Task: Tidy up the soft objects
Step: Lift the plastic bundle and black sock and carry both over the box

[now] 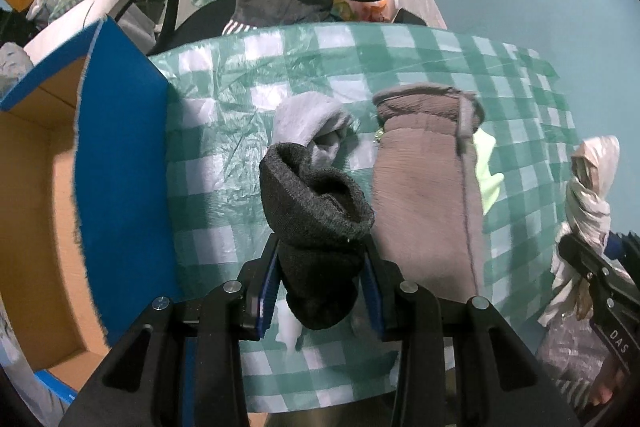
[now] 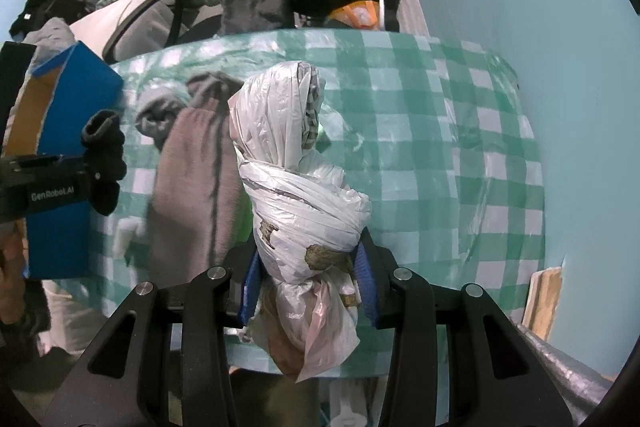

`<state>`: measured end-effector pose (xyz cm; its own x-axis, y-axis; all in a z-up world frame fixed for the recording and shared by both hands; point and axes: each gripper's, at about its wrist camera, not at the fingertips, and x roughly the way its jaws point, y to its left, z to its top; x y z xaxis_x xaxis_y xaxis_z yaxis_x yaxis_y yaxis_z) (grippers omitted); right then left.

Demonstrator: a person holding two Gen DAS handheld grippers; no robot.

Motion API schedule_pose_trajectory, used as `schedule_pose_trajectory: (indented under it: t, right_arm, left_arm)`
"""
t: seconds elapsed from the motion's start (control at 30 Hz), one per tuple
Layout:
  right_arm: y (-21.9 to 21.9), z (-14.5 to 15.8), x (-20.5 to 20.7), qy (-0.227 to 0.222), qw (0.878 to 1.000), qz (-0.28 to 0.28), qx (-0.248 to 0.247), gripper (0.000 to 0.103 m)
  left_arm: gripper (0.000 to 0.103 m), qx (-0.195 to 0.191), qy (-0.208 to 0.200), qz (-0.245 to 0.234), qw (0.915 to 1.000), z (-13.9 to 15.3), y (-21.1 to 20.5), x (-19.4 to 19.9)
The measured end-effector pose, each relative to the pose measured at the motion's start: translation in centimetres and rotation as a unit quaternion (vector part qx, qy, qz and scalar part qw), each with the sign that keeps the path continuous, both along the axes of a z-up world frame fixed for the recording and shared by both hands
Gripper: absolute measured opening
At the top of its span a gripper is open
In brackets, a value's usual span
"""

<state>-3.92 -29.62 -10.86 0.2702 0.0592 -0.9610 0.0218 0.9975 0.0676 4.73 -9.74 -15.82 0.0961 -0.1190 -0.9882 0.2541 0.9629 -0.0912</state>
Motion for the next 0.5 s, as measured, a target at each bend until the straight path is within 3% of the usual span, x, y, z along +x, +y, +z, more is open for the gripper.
schedule_pose_trajectory:
  t: [0.5]
  right_arm:
    - [4.3,3.0,1.1,-0.02,0.999,0.041,0.001,0.04]
  left_arm:
    - [0.038,0.003,-0.045,-0.004,0.999,4.6,1.4,-1.5]
